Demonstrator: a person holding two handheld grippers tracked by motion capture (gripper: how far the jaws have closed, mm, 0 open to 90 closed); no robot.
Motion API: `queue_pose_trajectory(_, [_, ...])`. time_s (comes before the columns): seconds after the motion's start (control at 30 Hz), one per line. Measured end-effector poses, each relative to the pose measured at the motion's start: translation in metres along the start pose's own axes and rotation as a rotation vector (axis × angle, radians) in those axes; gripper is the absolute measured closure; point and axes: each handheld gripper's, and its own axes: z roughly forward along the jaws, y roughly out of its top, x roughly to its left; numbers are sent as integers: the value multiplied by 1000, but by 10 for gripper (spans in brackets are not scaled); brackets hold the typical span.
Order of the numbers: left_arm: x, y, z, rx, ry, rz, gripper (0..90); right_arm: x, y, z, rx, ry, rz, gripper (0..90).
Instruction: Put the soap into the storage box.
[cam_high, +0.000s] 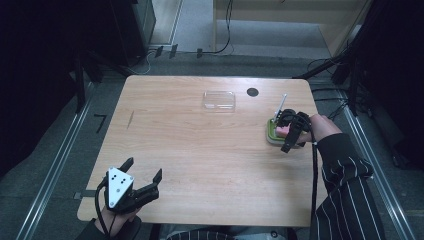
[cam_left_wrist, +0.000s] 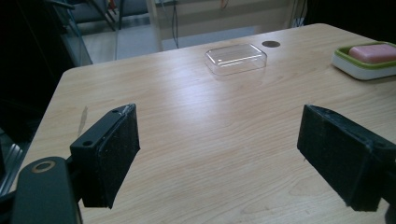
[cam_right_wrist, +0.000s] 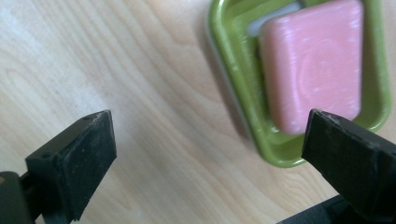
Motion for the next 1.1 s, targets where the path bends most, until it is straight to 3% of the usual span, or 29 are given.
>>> queue_pose_trajectory(0.33, [-3, 2, 5, -4, -19, 8, 134, 22, -6, 5, 30, 3, -9, 33])
queue_pose_trajectory(0.77, [-4, 3, 7, -5, -27, 14, 134, 49, -11, 15, 33, 6, 4, 36])
queue_pose_trajectory(1.1, [-5, 4, 9, -5, -37, 16, 134, 77, -15, 23, 36, 6, -10, 41])
